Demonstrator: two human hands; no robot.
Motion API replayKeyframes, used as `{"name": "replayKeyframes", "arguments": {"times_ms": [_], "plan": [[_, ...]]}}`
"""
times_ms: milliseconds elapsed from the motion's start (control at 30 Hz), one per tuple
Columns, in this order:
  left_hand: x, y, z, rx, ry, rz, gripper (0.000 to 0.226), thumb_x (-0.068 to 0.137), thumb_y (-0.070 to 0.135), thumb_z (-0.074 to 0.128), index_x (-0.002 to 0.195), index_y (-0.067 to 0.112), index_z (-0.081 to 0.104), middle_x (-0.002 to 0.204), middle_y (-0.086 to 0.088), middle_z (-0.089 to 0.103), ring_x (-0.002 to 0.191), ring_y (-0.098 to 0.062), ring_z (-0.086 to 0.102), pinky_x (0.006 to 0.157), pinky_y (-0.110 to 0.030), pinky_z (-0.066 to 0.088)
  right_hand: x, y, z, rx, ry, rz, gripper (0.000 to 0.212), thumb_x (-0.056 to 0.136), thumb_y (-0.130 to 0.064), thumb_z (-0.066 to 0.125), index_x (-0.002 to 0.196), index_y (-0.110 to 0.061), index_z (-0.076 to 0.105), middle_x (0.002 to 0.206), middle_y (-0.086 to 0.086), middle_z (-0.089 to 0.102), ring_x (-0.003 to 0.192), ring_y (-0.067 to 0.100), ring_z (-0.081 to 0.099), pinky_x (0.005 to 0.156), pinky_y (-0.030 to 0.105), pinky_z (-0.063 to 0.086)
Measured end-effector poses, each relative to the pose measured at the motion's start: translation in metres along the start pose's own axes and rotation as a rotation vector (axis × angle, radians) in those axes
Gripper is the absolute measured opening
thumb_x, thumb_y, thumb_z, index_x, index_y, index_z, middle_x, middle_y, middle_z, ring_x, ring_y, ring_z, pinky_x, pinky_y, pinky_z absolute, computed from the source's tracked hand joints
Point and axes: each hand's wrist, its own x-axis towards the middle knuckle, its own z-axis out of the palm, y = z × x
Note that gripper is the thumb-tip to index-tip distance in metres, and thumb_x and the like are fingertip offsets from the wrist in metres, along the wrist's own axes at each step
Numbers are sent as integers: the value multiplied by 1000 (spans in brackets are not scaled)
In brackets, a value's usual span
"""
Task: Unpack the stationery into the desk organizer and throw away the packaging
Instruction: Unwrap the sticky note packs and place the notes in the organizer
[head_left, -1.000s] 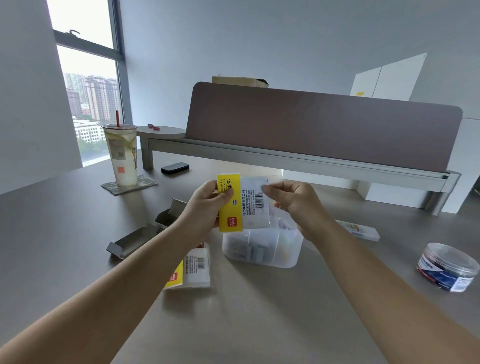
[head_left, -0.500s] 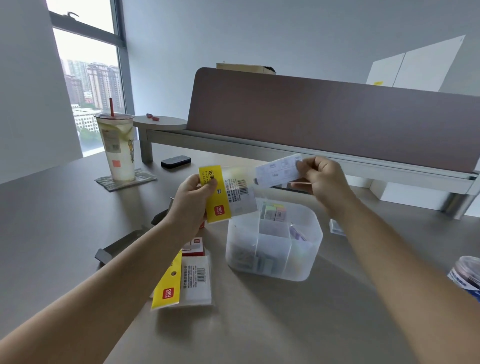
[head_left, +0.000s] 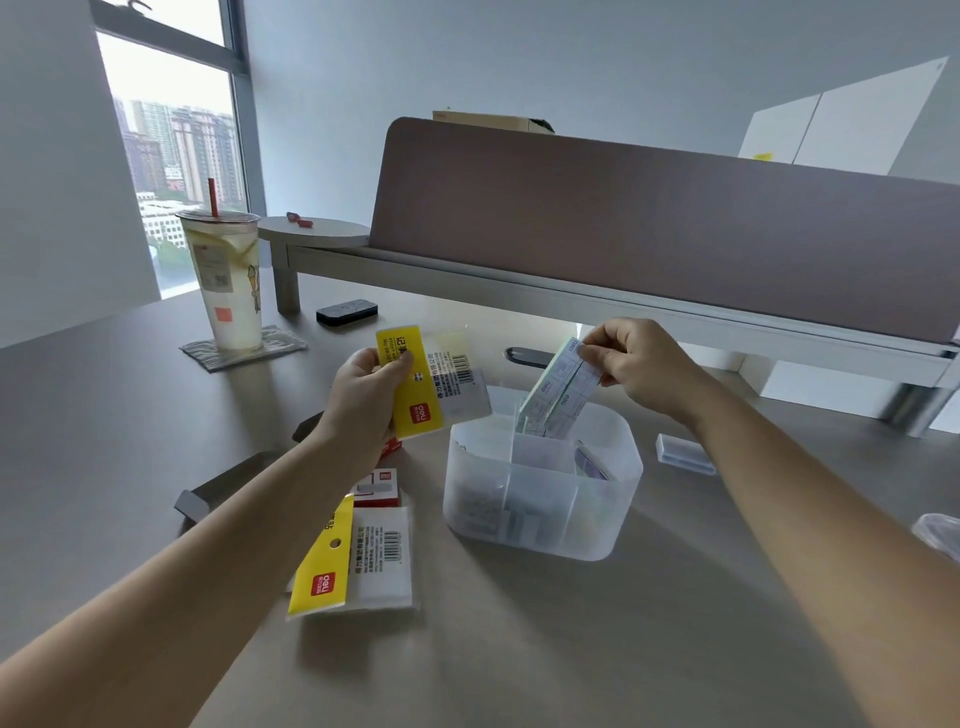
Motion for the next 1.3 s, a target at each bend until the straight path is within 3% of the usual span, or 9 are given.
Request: {"name": "replayKeyframes", "arguments": {"times_ms": [100, 167, 500, 733, 833, 967, 1100, 1200, 1300], "plan": [[3, 1, -2, -18, 56, 19, 6, 92, 14, 43, 95, 16, 48, 91, -3, 58, 80, -17, 57, 73, -36, 50, 3, 3, 1, -21, -15, 2, 12, 91, -12, 47, 83, -8, 55, 69, -1, 55, 64, 10, 51, 74, 33, 45], [5, 1, -3, -37, 88, 17, 10, 92, 15, 43, 102, 14, 45, 87, -1, 57, 80, -16, 57, 73, -37, 50, 4, 5, 1, -31, -21, -1, 13, 91, -12, 47, 82, -8, 55, 69, -3, 55, 64, 9, 51, 74, 32, 44], [7, -1, -2, -45, 67, -10, 10, 92, 14, 42, 103, 14, 43, 88, -1, 57, 79, -16, 56, 70, -35, 49, 12, 8, 15, -185, -31, -70, 7, 86, -15, 56, 80, -13, 57, 80, 2, 57, 75, 17, 49, 64, 28, 37], [5, -4, 0, -3, 44, -41, 26, 92, 15, 42, 117, 8, 44, 113, -12, 55, 83, -19, 58, 74, -37, 50, 4, 18, 34, -197, -130, -23, 13, 78, -12, 66, 89, -5, 68, 72, -5, 58, 64, 3, 49, 65, 20, 39], [4, -4, 4, 13, 46, -49, 21, 92, 15, 43, 112, 10, 45, 115, -13, 56, 92, -23, 58, 78, -40, 51, 2, 19, 37, -188, -114, -15, 16, 76, -10, 69, 90, -5, 66, 71, -5, 56, 63, 3, 48, 61, 17, 38], [3, 0, 15, -35, 42, -52, 13, 92, 12, 43, 104, 9, 45, 112, -11, 55, 98, -26, 56, 77, -42, 49, 1, 19, 33, -112, -16, -32, 16, 78, -10, 66, 93, -10, 62, 81, -4, 56, 76, 13, 50, 74, 26, 42], [-2, 5, 29, -94, -20, -32, 6, 91, 7, 43, 89, 11, 47, 108, -13, 55, 86, -25, 59, 66, -38, 51, -6, 11, 33, 46, 94, -91, 12, 79, -2, 61, 80, -15, 60, 80, -3, 55, 70, 10, 52, 68, 19, 44], [-6, 4, 39, -130, -51, -32, 9, 91, 6, 43, 99, 6, 45, 109, -15, 54, 91, -28, 58, 67, -39, 50, -11, 6, 39, 75, 78, -146, 14, 81, 1, 58, 85, -8, 68, 94, -2, 54, 92, 13, 52, 84, 23, 47], [-8, 1, 43, -128, -79, -31, 12, 91, 6, 43, 103, 5, 45, 105, -14, 56, 95, -31, 57, 72, -43, 50, -14, 5, 43, -7, 30, -163, 21, 84, -5, 56, 100, -9, 68, 120, 6, 52, 114, 15, 45, 97, 25, 35]]}}
